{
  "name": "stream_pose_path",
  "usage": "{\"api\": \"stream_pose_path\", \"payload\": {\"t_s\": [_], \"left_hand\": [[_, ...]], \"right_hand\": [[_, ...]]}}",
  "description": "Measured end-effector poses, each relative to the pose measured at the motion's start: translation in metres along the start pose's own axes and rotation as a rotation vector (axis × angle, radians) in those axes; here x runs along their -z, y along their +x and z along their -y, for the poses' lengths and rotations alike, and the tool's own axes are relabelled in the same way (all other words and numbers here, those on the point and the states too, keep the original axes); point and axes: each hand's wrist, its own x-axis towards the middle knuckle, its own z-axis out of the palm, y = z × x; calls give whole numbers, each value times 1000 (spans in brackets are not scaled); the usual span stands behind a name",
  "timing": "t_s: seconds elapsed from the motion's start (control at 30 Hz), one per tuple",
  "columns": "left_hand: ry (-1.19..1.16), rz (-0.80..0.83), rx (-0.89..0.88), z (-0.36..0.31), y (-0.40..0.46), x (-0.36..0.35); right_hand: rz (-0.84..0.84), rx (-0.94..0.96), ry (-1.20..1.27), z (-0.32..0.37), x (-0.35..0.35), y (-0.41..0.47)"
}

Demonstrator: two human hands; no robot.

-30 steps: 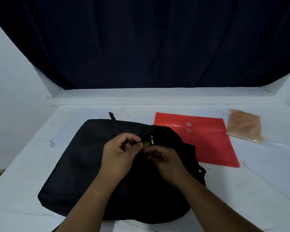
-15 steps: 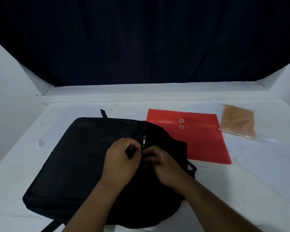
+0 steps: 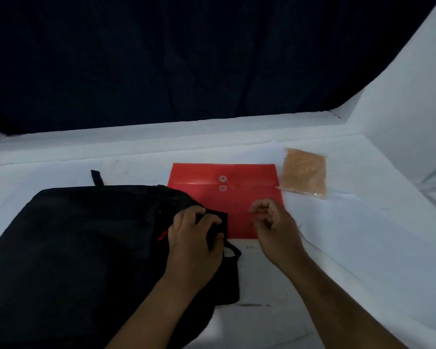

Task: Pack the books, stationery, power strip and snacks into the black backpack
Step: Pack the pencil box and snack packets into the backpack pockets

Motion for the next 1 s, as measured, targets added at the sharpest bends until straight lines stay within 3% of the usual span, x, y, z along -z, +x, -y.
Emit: {"api": "stream_pose_path", "payload": {"t_s": [0.13, 0.27, 0.7, 0.87, 1.0], "left_hand": [[120, 139, 50, -7, 2, -52], [235, 149, 52, -4, 2, -69], [267, 128, 97, -1, 8, -72], [263, 131, 102, -1, 8, -72], [263, 129, 102, -1, 9, -71]], "right_hand": [[-133, 20, -156, -28, 47, 25], [-191, 60, -399, -56, 79, 60], [5, 24, -827, -118, 70, 124], [-227, 221, -786, -130, 65, 122], [-311, 176, -627, -124, 71, 126]]}}
